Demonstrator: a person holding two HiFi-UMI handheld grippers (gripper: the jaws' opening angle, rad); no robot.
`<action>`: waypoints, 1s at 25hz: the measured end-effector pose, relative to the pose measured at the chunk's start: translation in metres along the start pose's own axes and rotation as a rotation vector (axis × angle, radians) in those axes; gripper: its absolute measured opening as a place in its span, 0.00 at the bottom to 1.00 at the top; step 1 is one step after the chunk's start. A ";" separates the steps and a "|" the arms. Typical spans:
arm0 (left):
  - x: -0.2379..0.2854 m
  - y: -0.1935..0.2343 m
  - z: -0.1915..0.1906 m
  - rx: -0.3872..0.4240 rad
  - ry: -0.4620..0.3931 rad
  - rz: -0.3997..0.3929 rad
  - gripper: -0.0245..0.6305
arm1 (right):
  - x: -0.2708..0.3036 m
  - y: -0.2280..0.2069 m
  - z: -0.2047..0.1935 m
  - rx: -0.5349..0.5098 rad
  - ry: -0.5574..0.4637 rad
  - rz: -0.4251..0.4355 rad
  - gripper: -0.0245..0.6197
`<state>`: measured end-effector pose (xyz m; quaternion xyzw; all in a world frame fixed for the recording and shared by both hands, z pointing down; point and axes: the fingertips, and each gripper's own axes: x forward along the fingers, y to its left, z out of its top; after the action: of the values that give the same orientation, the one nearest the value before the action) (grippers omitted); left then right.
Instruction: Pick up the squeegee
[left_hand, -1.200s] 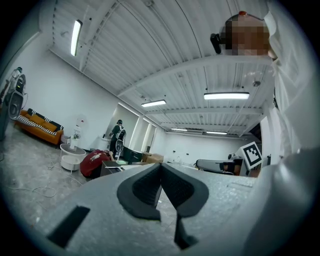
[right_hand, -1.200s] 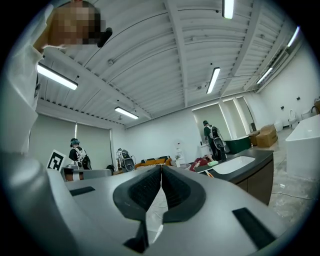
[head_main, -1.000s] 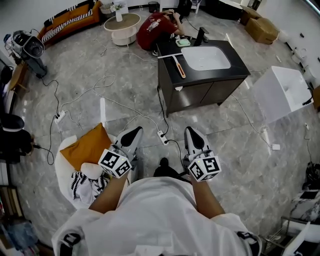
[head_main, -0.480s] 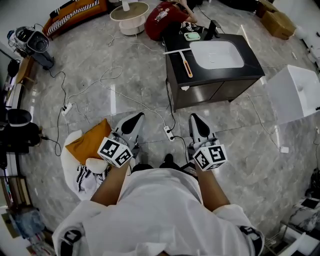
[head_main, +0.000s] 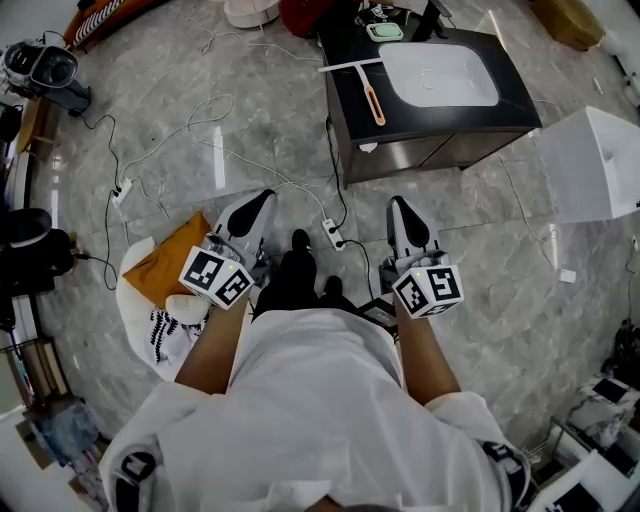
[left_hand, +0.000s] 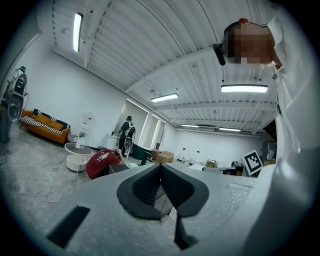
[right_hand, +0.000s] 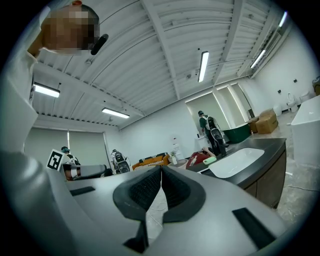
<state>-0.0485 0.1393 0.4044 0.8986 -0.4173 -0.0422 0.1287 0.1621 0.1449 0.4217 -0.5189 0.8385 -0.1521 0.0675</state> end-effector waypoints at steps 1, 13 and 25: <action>0.006 0.007 -0.002 -0.008 0.003 -0.002 0.06 | 0.007 -0.003 0.000 0.000 0.002 -0.006 0.06; 0.121 0.108 0.024 -0.051 -0.012 -0.157 0.06 | 0.135 -0.027 0.016 -0.069 0.076 -0.048 0.06; 0.195 0.191 0.035 -0.078 0.001 -0.176 0.06 | 0.239 -0.054 0.036 -0.144 0.129 -0.097 0.06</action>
<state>-0.0703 -0.1341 0.4279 0.9261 -0.3349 -0.0690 0.1598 0.1099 -0.0972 0.4161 -0.5513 0.8239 -0.1275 -0.0318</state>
